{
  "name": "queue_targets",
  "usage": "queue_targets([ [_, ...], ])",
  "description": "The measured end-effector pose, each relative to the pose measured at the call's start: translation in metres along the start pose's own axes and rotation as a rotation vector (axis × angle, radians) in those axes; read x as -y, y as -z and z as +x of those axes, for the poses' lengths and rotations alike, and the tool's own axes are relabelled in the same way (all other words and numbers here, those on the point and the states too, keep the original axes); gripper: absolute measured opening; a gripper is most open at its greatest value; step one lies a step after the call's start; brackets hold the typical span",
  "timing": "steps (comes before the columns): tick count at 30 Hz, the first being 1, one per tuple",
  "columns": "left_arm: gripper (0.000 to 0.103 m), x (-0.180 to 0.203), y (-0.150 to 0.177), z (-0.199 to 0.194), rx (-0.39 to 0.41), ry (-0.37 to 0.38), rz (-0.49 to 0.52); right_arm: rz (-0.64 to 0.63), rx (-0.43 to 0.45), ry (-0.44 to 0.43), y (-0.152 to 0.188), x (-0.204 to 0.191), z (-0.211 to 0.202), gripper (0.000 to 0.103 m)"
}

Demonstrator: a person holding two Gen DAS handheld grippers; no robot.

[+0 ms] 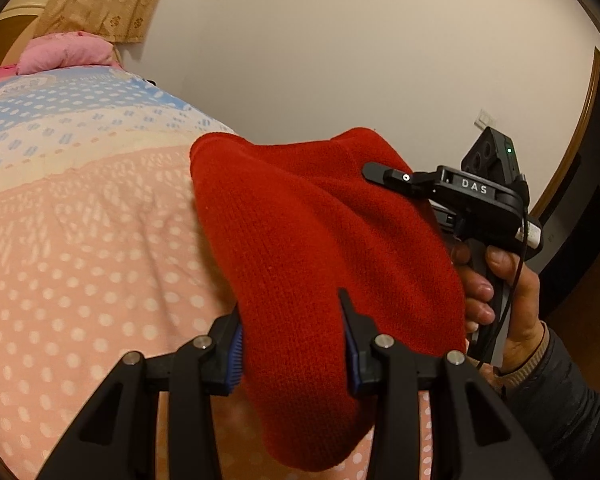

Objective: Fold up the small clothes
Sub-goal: 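Lift the folded sweater with both tools and carry it across the bed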

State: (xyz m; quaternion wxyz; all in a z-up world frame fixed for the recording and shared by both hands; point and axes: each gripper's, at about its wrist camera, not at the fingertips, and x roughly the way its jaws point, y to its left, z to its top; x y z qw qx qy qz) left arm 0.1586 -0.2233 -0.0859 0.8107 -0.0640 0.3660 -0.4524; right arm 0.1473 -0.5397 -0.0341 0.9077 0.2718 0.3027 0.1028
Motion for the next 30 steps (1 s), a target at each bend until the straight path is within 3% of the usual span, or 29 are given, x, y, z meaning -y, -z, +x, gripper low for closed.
queue_targets([
  [6,0.041,0.004,0.009,0.016,-0.034,-0.031,0.018,0.08,-0.005,0.025,0.008,0.038,0.006,0.026],
  [12,0.045,0.011,0.014,0.02,-0.036,-0.067,0.043,0.106,-0.004,0.03,0.015,0.049,0.006,0.026],
  [14,0.052,0.009,0.015,0.022,-0.038,-0.078,0.034,0.107,-0.008,0.042,0.015,0.051,0.006,0.026],
  [22,0.062,0.001,0.02,0.024,-0.033,-0.114,0.012,0.136,-0.043,0.085,0.027,0.063,0.01,0.027],
  [25,0.072,-0.001,0.022,0.022,-0.03,-0.135,-0.001,0.133,-0.051,0.093,0.03,0.064,0.01,0.027],
  [30,0.073,-0.004,0.026,0.022,-0.03,-0.135,-0.026,0.116,-0.071,0.132,0.034,0.062,0.015,0.028],
])
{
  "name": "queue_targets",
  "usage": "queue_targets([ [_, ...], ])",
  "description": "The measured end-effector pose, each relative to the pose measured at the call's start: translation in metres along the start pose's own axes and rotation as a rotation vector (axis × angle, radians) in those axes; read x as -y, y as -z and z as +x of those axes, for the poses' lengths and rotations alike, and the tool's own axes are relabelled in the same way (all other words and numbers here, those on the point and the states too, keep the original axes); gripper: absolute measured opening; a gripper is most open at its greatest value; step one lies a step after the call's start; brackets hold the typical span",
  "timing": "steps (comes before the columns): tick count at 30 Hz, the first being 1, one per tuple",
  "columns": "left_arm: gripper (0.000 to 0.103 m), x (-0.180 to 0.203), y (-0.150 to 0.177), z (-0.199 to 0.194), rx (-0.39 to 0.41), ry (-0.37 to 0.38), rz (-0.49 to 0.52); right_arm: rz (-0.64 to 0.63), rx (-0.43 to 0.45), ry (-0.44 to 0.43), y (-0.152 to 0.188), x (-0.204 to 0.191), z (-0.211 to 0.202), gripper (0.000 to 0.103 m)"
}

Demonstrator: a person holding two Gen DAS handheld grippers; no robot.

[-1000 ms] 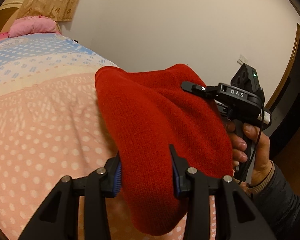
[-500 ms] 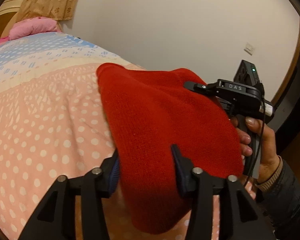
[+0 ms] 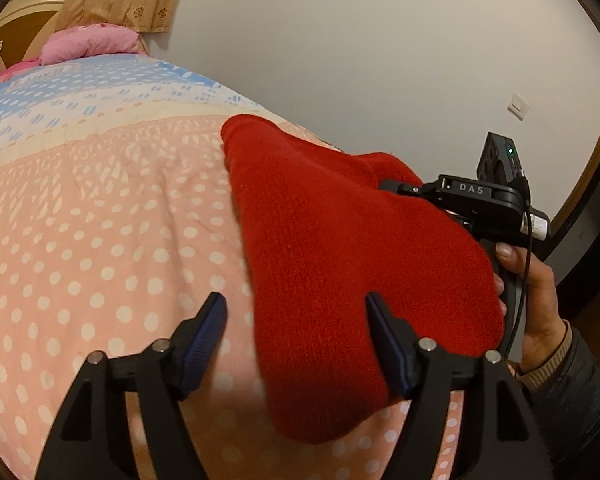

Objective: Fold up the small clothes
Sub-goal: 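Lift the folded sweater with both tools and carry it across the bed, then lower the folded sweater onto the sheet and open both tools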

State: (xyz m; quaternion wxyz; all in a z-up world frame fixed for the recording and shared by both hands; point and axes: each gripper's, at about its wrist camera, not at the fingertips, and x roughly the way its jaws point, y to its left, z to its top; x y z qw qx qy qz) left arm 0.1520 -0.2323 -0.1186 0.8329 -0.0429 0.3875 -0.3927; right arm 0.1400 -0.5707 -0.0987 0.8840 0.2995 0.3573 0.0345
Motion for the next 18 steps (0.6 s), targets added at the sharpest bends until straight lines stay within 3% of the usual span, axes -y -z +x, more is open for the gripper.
queue_targets([
  [3,0.075,0.001,0.001,0.0,0.0,-0.01,0.004,0.0,-0.007,0.019,0.002,0.0,0.002,0.029],
  [5,0.084,0.0,0.001,-0.001,0.0,-0.025,-0.003,-0.002,-0.008,0.031,0.003,-0.001,0.003,0.03],
  [12,0.091,-0.001,0.004,-0.004,-0.004,-0.051,-0.022,-0.023,-0.01,0.065,0.004,-0.005,0.006,0.031],
  [14,0.092,0.0,0.004,-0.007,-0.004,-0.065,-0.02,-0.029,-0.012,0.075,0.004,-0.006,0.007,0.034],
  [18,0.092,0.002,0.004,-0.021,-0.001,-0.091,-0.021,-0.024,-0.004,0.125,0.004,-0.007,0.003,0.053],
])
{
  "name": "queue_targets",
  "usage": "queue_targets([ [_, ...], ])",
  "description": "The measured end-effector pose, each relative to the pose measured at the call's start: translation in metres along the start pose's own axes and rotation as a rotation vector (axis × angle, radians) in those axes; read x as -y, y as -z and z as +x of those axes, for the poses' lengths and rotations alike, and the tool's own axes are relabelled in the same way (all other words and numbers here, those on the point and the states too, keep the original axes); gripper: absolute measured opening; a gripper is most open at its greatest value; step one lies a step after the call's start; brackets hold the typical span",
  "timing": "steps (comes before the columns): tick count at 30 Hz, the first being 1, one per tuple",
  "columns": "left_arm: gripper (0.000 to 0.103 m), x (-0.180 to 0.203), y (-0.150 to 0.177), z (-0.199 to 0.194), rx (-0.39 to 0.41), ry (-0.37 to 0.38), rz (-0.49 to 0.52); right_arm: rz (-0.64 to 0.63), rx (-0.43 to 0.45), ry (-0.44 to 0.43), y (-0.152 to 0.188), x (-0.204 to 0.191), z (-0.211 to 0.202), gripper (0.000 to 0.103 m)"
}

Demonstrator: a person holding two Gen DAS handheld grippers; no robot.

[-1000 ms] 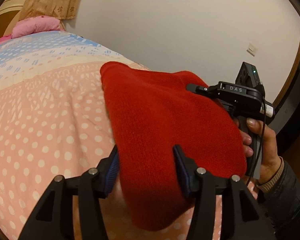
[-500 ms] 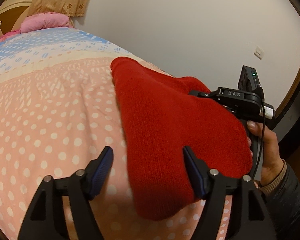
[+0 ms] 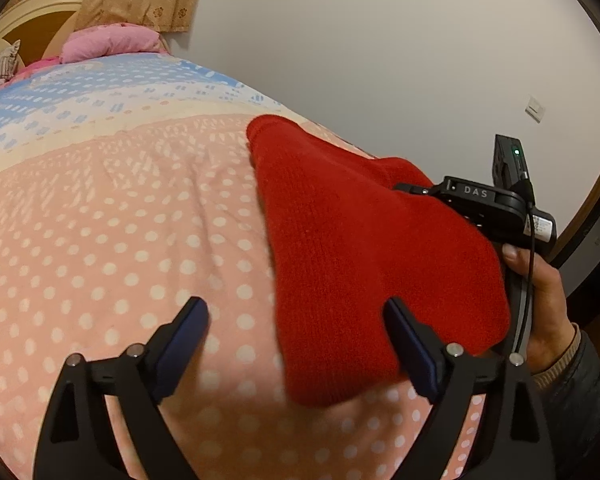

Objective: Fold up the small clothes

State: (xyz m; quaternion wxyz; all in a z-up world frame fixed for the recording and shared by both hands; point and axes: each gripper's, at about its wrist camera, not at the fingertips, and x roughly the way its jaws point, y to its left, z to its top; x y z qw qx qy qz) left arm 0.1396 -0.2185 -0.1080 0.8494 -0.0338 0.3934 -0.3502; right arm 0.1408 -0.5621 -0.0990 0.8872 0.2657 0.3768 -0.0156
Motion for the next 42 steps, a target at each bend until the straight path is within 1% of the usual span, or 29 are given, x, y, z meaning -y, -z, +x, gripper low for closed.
queue_targets([
  [4,0.092,0.001,0.0,-0.023,0.037,-0.051,0.026,-0.003,0.025,0.027,0.009,-0.007,-0.025,0.055],
  [6,0.095,0.001,0.0,-0.032,0.05,-0.066,0.025,-0.025,0.033,0.027,0.014,-0.014,-0.037,0.055],
  [9,0.095,0.001,-0.001,-0.042,0.071,-0.063,0.02,-0.045,0.051,0.039,0.02,-0.021,-0.054,0.056],
  [13,0.095,0.004,-0.003,-0.052,0.096,-0.083,0.023,-0.04,0.046,0.035,0.026,-0.025,-0.07,0.056],
  [16,0.095,0.009,-0.003,-0.069,0.142,-0.105,0.036,-0.074,0.073,0.035,0.034,-0.04,-0.091,0.056],
  [20,0.1,0.018,-0.003,-0.094,0.219,-0.131,0.058,-0.168,0.164,0.051,0.051,-0.072,-0.133,0.057],
  [22,0.102,0.025,-0.004,-0.105,0.253,-0.139,0.078,-0.225,0.219,0.067,0.061,-0.09,-0.152,0.065],
  [24,0.103,0.031,-0.004,-0.114,0.286,-0.145,0.096,-0.291,0.282,0.086,0.074,-0.106,-0.17,0.069],
  [26,0.103,0.036,-0.004,-0.121,0.313,-0.155,0.108,-0.355,0.323,0.113,0.084,-0.12,-0.18,0.069],
  [28,0.103,0.037,-0.004,-0.125,0.323,-0.157,0.11,-0.392,0.339,0.127,0.091,-0.126,-0.185,0.069],
  [34,0.103,0.041,0.0,-0.128,0.336,-0.167,0.12,-0.432,0.365,0.133,0.101,-0.136,-0.196,0.069],
  [42,0.103,0.042,0.004,-0.129,0.333,-0.175,0.123,-0.421,0.356,0.125,0.104,-0.135,-0.193,0.069],
])
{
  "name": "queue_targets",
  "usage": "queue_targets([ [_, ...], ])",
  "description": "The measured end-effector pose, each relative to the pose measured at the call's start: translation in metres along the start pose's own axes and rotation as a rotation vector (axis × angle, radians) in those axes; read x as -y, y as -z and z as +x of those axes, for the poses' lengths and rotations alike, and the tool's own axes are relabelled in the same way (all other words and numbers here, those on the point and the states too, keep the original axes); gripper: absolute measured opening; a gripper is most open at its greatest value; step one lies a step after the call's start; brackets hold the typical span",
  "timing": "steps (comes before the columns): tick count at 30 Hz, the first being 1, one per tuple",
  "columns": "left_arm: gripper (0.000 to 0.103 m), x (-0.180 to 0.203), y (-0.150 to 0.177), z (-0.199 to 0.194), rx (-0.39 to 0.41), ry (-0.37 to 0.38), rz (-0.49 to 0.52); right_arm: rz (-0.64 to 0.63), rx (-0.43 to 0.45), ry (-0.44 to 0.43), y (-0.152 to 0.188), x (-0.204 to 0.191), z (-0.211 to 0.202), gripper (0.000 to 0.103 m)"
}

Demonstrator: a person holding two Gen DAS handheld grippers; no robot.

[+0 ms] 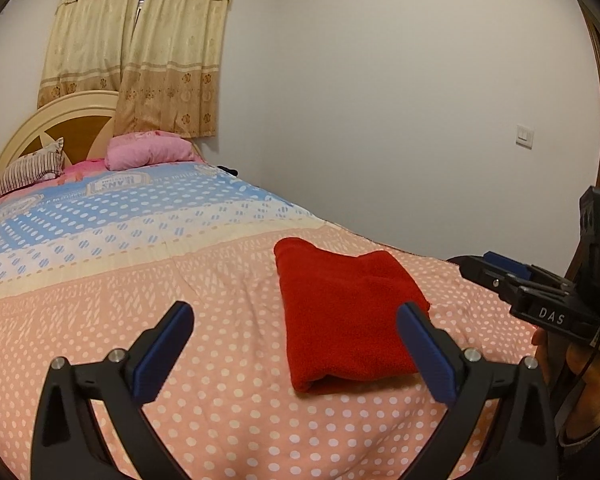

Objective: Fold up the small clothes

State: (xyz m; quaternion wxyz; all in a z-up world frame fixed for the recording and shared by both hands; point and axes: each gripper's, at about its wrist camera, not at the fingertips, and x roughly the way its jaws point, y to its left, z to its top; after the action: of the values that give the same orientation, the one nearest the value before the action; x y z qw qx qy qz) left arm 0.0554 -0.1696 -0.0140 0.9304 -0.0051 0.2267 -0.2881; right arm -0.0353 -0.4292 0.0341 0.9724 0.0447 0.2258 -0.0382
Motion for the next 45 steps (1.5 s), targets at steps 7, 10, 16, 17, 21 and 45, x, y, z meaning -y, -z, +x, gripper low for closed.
queue_targets([
  [7,0.103,0.0,0.0,0.0,-0.001,-0.005,0.001,0.009,-0.002,-0.001,0.0,0.001,0.0,0.069],
  [10,0.103,0.0,0.0,0.0,0.001,-0.006,0.003,0.005,-0.001,-0.008,0.0,0.002,0.001,0.07],
  [16,0.103,0.0,0.001,0.001,0.001,-0.007,0.0,0.007,-0.007,-0.009,0.003,0.0,0.005,0.07],
  [17,0.103,-0.001,0.001,0.002,-0.001,-0.006,-0.002,0.006,-0.009,-0.01,0.003,-0.001,0.006,0.07],
  [21,0.103,-0.001,0.002,0.002,-0.001,-0.007,-0.004,0.006,-0.011,-0.012,0.005,-0.003,0.006,0.07],
  [45,0.103,-0.002,0.003,0.001,-0.001,-0.004,-0.005,0.007,-0.014,-0.016,0.007,-0.008,0.008,0.07],
])
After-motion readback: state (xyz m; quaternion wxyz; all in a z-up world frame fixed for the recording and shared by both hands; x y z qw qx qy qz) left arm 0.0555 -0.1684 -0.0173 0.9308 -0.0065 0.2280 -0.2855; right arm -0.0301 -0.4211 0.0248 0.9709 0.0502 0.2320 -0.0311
